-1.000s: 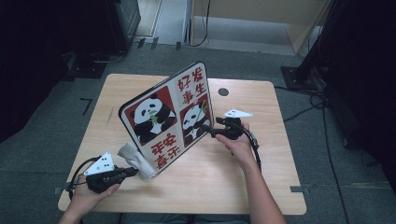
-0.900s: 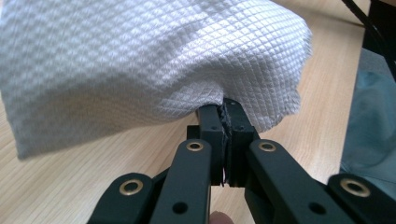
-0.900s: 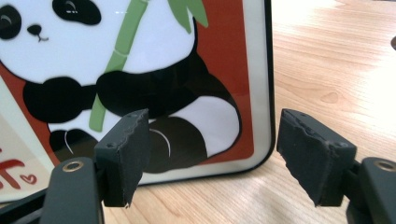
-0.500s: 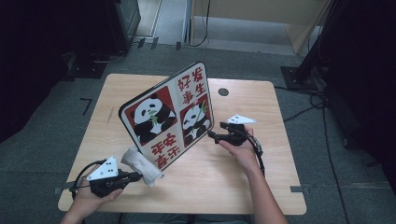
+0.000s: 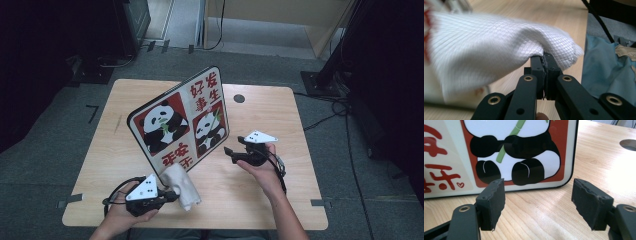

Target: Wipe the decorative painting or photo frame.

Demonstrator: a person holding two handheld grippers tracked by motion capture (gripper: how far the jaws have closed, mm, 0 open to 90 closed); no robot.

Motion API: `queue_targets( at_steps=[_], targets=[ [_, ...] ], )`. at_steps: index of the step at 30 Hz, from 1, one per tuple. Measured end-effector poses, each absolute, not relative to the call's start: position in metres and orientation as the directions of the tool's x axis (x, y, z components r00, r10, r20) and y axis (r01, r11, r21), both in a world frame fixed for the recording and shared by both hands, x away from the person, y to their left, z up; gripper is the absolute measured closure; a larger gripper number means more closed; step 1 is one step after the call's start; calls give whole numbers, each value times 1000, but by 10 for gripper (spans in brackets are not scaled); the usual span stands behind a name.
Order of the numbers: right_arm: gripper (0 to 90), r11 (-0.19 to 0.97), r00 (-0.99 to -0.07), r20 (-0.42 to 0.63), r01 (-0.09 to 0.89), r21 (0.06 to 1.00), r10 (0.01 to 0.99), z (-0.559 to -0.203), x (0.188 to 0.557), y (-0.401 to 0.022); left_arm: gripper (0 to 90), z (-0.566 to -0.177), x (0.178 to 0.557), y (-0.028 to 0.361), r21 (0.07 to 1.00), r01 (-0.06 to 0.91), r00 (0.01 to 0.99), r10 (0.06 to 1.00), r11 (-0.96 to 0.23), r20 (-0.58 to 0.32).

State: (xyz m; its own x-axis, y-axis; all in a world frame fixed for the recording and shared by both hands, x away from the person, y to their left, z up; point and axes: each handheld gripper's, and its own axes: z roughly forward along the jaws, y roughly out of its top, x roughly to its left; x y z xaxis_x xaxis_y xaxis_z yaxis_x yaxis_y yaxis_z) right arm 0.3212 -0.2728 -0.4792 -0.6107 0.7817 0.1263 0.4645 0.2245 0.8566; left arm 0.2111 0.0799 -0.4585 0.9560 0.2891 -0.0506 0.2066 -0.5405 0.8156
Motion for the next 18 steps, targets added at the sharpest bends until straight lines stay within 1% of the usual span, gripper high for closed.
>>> queue_targets(
  at_steps=[3,6,9,11,13,16,18],
  targets=[
    [274,229,-602,114,463,856,790,-479,318,-275,896,-461,218,61,818,209,954,296,-535,-50],
    [278,220,-591,117,467,857,798,-481,316,-280,896,-468,223,48,819,220,945,324,-530,-45],
    [280,210,-579,123,474,855,806,-483,314,-284,896,-474,228,35,820,227,932,361,-526,-26],
    [281,200,-572,130,478,855,810,-484,313,-287,891,-477,231,29,828,245,916,399,-504,-29],
    [281,196,-567,131,479,856,813,-485,312,-288,844,-479,234,27,829,268,905,424,-491,-41],
    [276,204,-564,120,477,855,817,-486,310,-290,690,-479,234,29,835,287,891,451,-469,-54],
    [269,202,-560,120,478,855,819,-486,310,-290,629,-477,233,34,845,294,882,467,-448,-59]
  ],
)
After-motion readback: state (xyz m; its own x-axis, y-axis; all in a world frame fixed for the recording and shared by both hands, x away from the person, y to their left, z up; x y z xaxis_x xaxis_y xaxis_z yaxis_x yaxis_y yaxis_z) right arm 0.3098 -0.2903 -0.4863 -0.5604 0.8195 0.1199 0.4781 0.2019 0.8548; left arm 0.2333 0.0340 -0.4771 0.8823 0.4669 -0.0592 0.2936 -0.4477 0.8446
